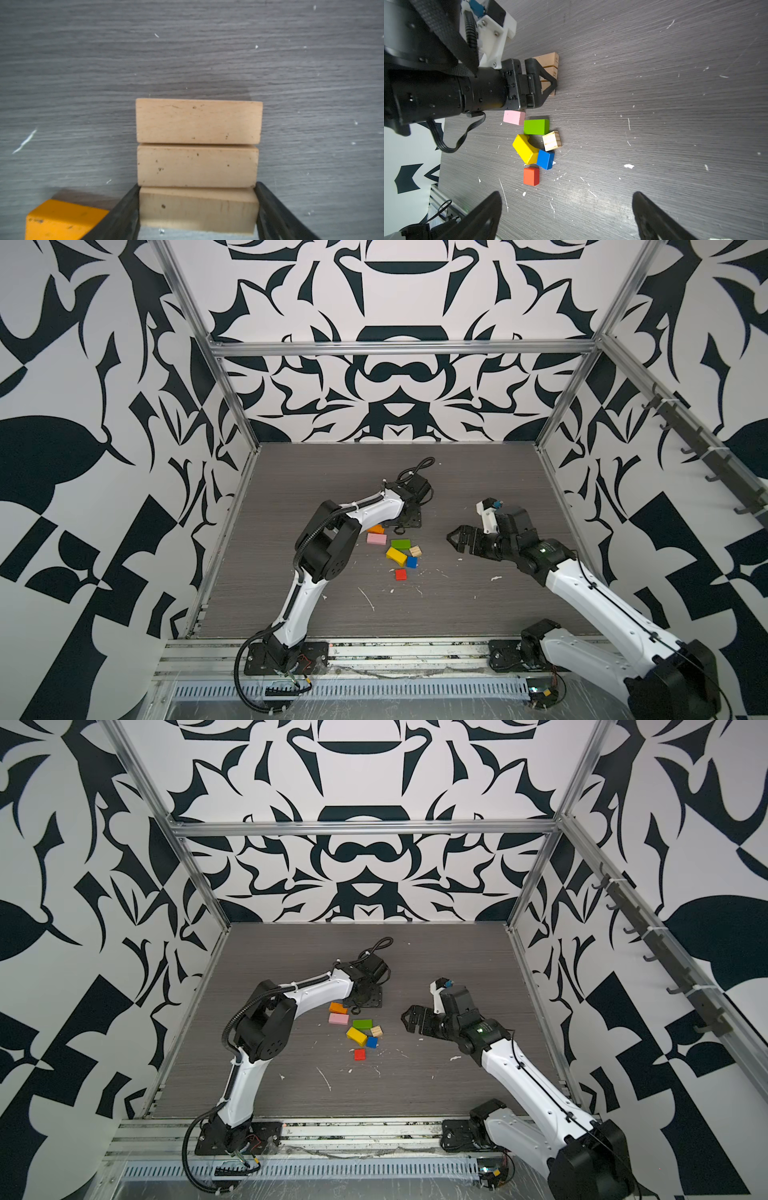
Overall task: Build the wood block tower
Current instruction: 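Lower the plain wooden block onto the top of the stack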
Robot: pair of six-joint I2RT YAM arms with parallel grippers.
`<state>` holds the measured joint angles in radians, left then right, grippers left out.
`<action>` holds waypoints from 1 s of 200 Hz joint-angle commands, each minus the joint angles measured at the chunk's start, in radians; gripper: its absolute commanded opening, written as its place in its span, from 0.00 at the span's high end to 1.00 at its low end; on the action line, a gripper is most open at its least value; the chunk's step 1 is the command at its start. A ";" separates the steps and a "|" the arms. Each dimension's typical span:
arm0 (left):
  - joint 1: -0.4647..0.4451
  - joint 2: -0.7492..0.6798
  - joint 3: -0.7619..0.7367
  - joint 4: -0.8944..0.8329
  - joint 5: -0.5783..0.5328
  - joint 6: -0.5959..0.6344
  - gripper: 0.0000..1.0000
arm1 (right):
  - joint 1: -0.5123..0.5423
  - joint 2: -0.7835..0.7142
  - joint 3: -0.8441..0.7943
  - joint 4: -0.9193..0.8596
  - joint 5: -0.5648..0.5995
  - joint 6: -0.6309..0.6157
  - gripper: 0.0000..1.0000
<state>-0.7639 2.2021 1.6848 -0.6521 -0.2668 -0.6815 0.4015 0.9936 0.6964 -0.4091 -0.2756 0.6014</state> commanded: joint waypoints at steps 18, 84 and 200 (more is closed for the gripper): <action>0.005 0.027 0.015 -0.072 -0.034 -0.018 0.52 | 0.003 -0.016 0.006 -0.007 0.013 -0.012 0.00; 0.005 0.033 0.013 -0.065 -0.029 -0.022 0.51 | 0.003 -0.016 0.008 -0.008 0.012 -0.012 0.00; 0.005 0.045 0.033 -0.078 -0.028 -0.014 0.24 | 0.003 -0.008 0.019 -0.012 0.012 -0.017 0.00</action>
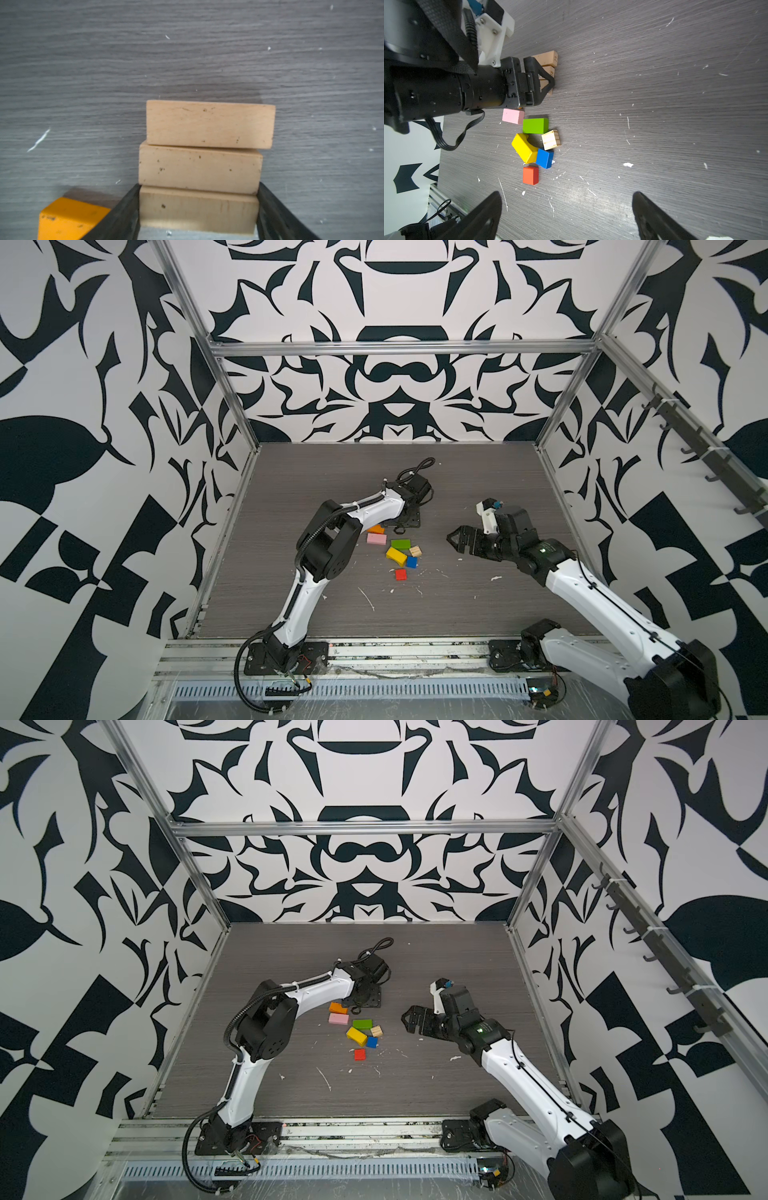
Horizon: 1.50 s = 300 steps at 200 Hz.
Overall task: Build the wood block tower
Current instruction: 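Lower the plain wooden block onto the top of the stack, then open the left gripper and raise it off the three-block stack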
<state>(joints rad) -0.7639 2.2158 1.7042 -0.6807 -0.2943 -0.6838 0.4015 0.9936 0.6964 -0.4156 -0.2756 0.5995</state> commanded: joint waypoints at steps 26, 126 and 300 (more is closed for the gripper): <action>0.005 0.031 0.015 -0.055 -0.001 -0.013 0.22 | 0.003 -0.009 0.021 -0.008 0.012 -0.015 0.00; 0.006 0.036 0.019 -0.059 0.000 -0.014 0.09 | 0.004 -0.012 0.015 -0.009 0.016 -0.015 0.00; 0.006 -0.094 0.013 -0.061 0.045 0.022 0.00 | 0.005 0.059 -0.005 0.051 0.027 -0.073 0.00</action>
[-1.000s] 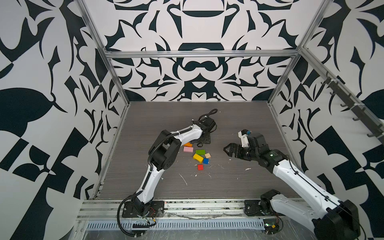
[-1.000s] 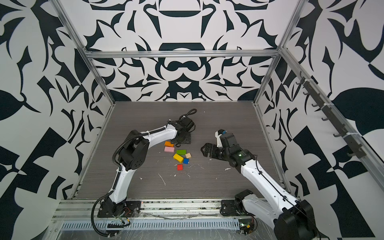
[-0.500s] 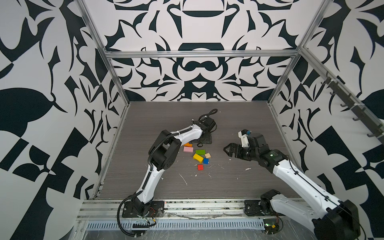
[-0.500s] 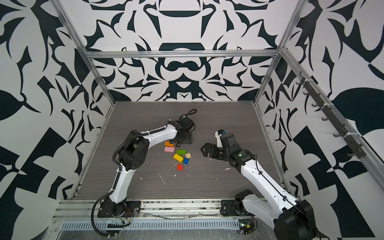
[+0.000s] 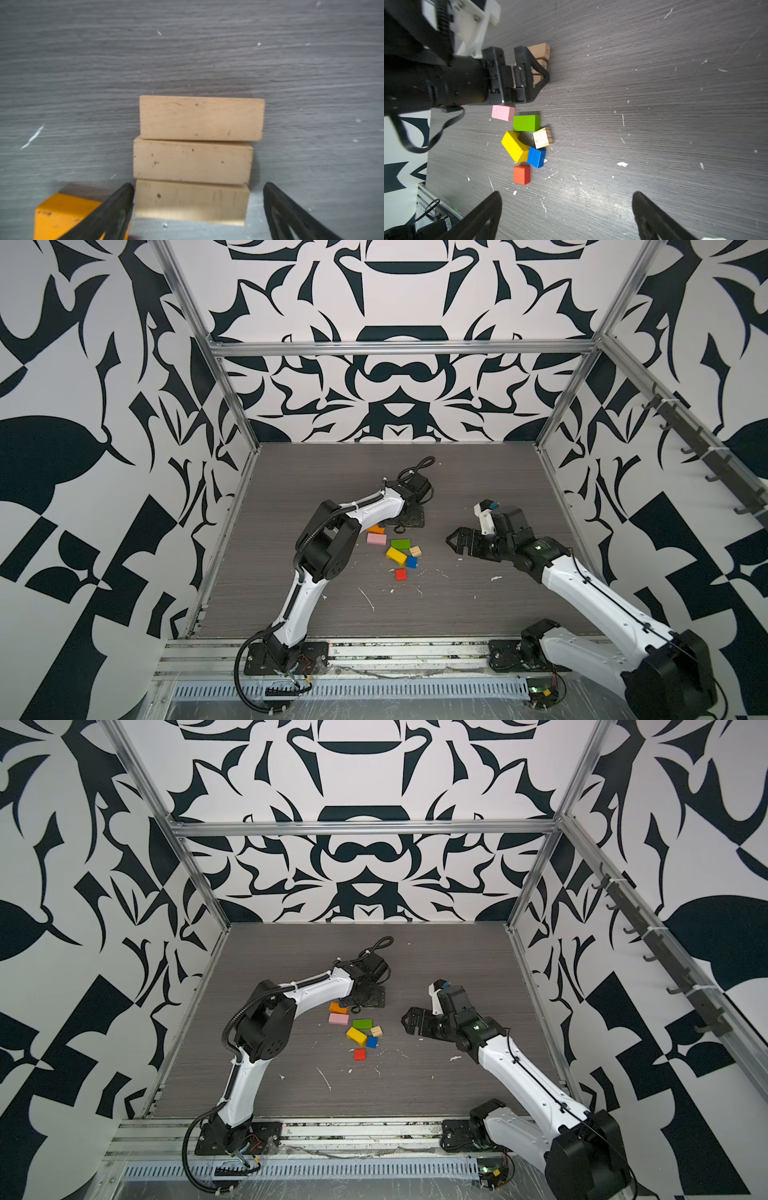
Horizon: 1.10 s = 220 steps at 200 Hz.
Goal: Build the wood block tower
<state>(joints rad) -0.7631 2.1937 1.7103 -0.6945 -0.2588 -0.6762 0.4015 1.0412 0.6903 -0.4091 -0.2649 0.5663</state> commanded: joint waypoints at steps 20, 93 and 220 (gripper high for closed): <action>0.007 -0.094 0.022 -0.062 0.001 0.029 0.01 | 0.020 0.039 0.005 0.061 0.033 -0.047 0.00; 0.103 -0.204 -0.067 0.009 0.153 0.057 0.00 | 0.149 0.206 0.071 0.078 0.245 -0.065 0.00; 0.295 -0.252 -0.320 0.378 0.569 0.075 0.01 | 0.281 0.625 0.320 0.123 0.521 -0.002 0.00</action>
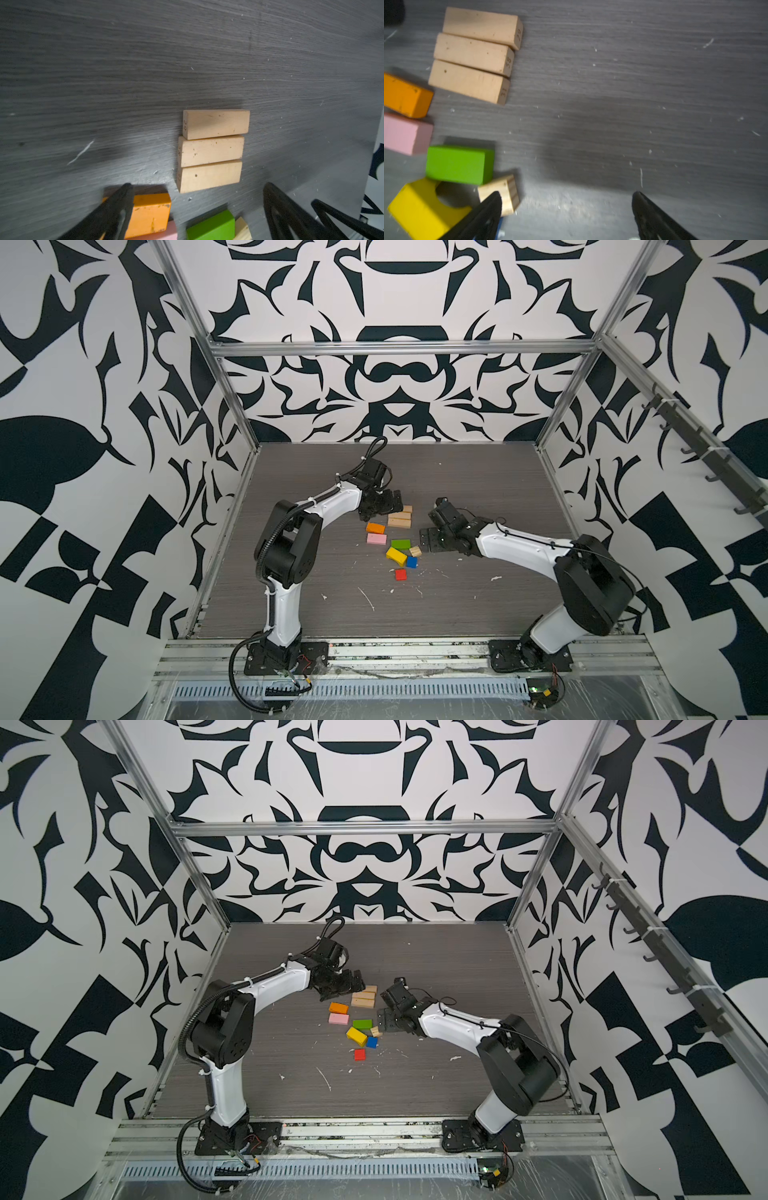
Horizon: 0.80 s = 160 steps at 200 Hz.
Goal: Build the wood block tower
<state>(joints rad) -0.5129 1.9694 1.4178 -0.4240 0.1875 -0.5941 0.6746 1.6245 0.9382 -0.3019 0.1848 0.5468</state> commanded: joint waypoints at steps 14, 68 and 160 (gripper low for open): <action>0.060 -0.025 -0.047 0.162 0.177 -0.029 0.00 | 0.008 0.083 0.104 0.017 0.070 0.018 0.00; 0.069 0.014 -0.050 0.226 0.262 -0.064 0.01 | 0.008 0.192 0.191 0.010 0.083 0.030 0.00; 0.080 0.061 -0.019 0.153 0.273 -0.083 0.01 | 0.008 0.276 0.264 0.004 0.067 0.051 0.00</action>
<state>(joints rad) -0.4377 2.0125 1.3705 -0.2230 0.4522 -0.6739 0.6785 1.9049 1.1656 -0.2932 0.2401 0.5774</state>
